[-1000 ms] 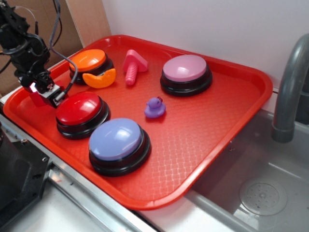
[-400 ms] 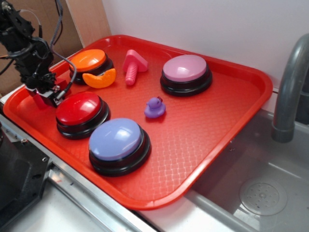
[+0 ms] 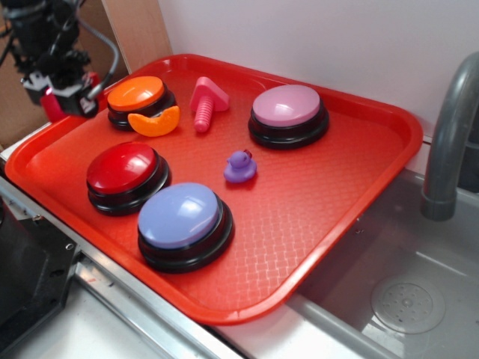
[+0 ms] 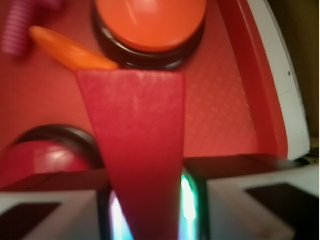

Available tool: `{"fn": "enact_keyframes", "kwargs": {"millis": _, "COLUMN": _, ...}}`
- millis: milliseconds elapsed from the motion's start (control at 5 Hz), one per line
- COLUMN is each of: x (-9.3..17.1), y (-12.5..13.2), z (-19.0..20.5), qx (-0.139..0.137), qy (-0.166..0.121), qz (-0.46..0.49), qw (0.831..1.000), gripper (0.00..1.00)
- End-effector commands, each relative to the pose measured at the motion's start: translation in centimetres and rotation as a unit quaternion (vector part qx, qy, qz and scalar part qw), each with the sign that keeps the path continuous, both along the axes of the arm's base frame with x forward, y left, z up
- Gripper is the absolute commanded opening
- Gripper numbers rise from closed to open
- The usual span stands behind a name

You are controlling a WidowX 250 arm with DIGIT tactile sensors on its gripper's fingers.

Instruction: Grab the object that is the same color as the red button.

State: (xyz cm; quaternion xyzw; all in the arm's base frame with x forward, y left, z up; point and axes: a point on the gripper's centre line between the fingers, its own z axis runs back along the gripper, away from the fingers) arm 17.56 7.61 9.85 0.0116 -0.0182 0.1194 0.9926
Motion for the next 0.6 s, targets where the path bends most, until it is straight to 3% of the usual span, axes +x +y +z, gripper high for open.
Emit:
{"fn": "enact_keyframes", "kwargs": {"millis": 0, "x": 5.1, "y": -6.3, "z": 6.0, "qx": -0.038, "qy": -0.073, "qz": -0.103, "qw": 0.991, "gripper": 0.00}}
{"fn": "enact_keyframes", "kwargs": {"millis": 200, "x": 6.6, "y": -8.2, "z": 6.5, "qx": -0.016, "qy": -0.098, "qz": -0.128, "qw": 0.987, "gripper": 0.00}}
{"fn": "enact_keyframes", "kwargs": {"millis": 400, "x": 6.9, "y": -8.2, "z": 5.5, "qx": -0.018, "qy": -0.057, "qz": -0.125, "qw": 0.990, "gripper": 0.00}}
